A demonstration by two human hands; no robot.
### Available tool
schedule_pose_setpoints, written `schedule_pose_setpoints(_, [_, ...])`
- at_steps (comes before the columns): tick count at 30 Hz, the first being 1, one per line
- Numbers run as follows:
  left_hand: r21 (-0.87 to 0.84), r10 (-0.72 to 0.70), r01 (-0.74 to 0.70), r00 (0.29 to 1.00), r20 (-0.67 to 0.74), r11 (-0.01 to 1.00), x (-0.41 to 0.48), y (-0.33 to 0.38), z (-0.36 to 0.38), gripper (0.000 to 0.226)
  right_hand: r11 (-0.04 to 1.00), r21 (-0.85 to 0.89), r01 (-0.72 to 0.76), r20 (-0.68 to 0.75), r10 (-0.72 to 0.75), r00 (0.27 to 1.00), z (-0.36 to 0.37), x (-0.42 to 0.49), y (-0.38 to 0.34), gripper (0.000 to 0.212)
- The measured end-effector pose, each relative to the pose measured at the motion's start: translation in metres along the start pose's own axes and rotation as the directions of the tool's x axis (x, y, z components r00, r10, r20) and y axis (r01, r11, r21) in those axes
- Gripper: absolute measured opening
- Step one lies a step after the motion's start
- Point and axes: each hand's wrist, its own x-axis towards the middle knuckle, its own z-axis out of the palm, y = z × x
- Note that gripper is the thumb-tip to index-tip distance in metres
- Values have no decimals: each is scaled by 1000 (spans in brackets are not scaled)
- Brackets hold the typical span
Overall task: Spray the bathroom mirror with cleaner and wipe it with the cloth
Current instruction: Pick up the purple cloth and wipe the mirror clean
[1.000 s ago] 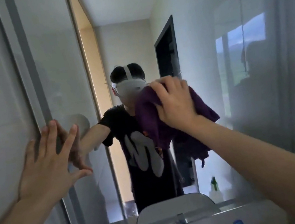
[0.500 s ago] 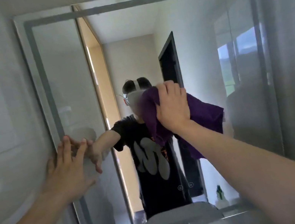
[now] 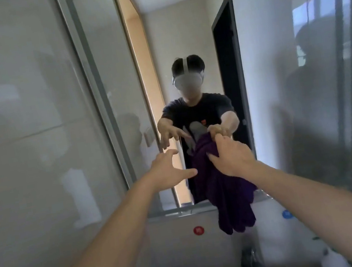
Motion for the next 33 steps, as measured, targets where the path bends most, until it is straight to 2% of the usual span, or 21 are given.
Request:
schedule_pose_setpoints(2, [-158,45,-38,998,45,987,-6,12,23,102,982,152,-113,89,100,991,6,-31,15,38])
schedule_pose_setpoints(5, [-333,111,-43,976,187,942,-15,29,70,93,896,365,-253,245,170,955,16,-76,40,40])
schedule_pose_setpoints(6, [-339,129,-40,961,243,940,-14,32,89,84,882,380,-280,258,190,947,17,-90,50,37])
schedule_pose_setpoints(9, [-358,160,-43,939,306,933,-14,37,146,32,913,308,-267,216,206,954,8,-125,88,34])
schedule_pose_setpoints(11, [-365,154,-17,924,350,931,-20,43,180,20,938,225,-265,232,213,949,3,-150,117,37])
schedule_pose_setpoints(16, [-290,154,-10,864,479,957,-32,67,259,27,890,120,-440,347,378,858,6,-204,191,44])
schedule_pose_setpoints(19, [-239,174,-64,864,473,969,-37,80,290,29,864,120,-489,340,427,838,13,-227,216,41])
schedule_pose_setpoints(22, [-215,150,-37,831,536,976,-40,91,316,32,824,123,-553,341,488,803,25,-247,235,34])
schedule_pose_setpoints(24, [-194,101,24,788,607,981,-40,98,331,37,763,181,-621,363,535,763,33,-255,246,30])
schedule_pose_setpoints(25, [-199,73,73,766,639,977,-39,101,336,39,699,262,-665,394,552,735,35,-257,250,29])
schedule_pose_setpoints(27, [-259,31,187,755,656,948,-35,106,347,41,470,466,-749,505,554,662,34,-258,254,23])
schedule_pose_setpoints(29, [-345,14,248,795,607,905,-29,108,355,37,215,587,-780,609,518,601,32,-259,257,24])
schedule_pose_setpoints(30, [-363,20,230,821,570,903,-27,110,359,34,159,608,-778,621,516,591,34,-259,261,20])
schedule_pose_setpoints(31, [-355,30,193,844,536,915,-25,110,363,31,152,612,-776,613,529,587,39,-259,265,15])
schedule_pose_setpoints(32, [-333,40,157,856,515,930,-25,111,367,28,199,598,-777,584,556,592,46,-260,271,14])
schedule_pose_setpoints(33, [-311,49,133,857,513,941,-26,112,371,27,303,547,-780,539,585,605,55,-262,278,14])
